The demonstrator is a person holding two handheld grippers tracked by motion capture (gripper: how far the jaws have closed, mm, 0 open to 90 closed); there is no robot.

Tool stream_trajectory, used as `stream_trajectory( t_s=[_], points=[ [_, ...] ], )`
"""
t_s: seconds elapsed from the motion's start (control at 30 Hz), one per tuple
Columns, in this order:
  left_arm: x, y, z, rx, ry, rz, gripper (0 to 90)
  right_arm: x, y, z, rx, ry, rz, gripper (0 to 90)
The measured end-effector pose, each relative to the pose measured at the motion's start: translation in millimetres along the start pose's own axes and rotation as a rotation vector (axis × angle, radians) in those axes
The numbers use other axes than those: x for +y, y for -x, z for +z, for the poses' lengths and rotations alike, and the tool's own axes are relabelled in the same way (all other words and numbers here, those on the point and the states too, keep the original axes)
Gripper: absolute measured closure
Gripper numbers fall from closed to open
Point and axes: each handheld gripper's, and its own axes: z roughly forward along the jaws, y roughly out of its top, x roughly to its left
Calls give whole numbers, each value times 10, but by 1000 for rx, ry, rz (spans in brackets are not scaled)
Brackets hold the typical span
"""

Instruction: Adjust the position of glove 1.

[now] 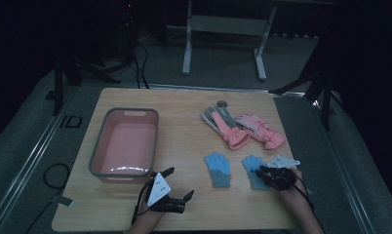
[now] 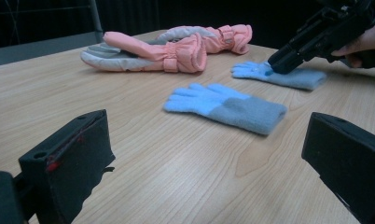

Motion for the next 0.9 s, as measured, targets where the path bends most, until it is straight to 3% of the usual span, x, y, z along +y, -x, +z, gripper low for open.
stream_trajectory(
  t_s=[0.1, 0.2, 0.4, 0.53, 0.7, 0.83, 0.9],
  points=[
    [0, -3, 2, 0, -1, -3, 16, -12, -30, 10, -11, 10, 7, 800],
    [2, -2, 5, 0, -3, -2, 16, -11, -70, 22, -31, 16, 45, 847],
    [2, -3, 5, 0, -4, -3, 16, 3, -91, 8, -54, 21, 128, 883],
    [3, -4, 6, -1, -5, -3, 16, 85, -109, -87, -52, 58, 169, 888],
    [2, -3, 6, -3, -4, -3, 16, 283, -185, -242, -56, 116, 150, 890],
    [3, -4, 6, -4, -5, -1, 16, 454, -233, -344, -19, 156, 165, 891],
    [3, -4, 7, -4, -6, -1, 16, 550, -286, -387, 6, 183, 148, 890]
  ],
)
